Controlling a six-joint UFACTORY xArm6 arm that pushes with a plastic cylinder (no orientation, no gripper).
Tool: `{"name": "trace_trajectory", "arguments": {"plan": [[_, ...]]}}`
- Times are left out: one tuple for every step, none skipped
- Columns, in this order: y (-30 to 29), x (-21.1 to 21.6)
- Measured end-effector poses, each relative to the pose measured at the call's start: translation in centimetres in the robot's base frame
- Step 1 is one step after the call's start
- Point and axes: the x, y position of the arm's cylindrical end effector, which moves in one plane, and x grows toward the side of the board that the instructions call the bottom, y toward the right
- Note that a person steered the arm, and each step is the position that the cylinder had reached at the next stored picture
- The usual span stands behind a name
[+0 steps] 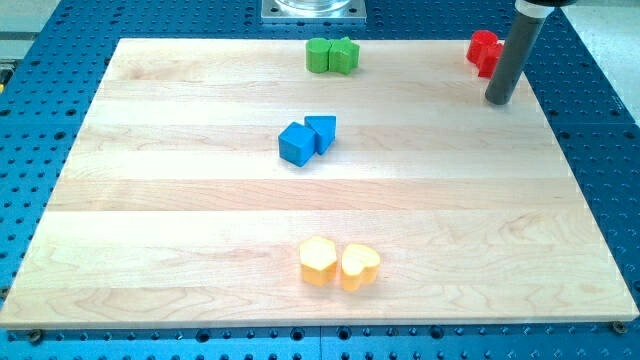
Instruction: Separate red star from red circle
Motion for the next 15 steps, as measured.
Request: {"name": "trace_trajectory", "arguments": {"plan": [[0.0,0.0],[0.1,0.3],[-1.1,0.4],[-6.7,1.2],[-18.5,1.2],[-31.0,1.5],[-37.5,3.8],[-32.8,9.2],[-31.6,13.1],[-25.0,13.7],[-13.7,11.2],[-3.2,6.3],[4.8,1.4],[9.8,-2.2],[9.8,-6.1]]}}
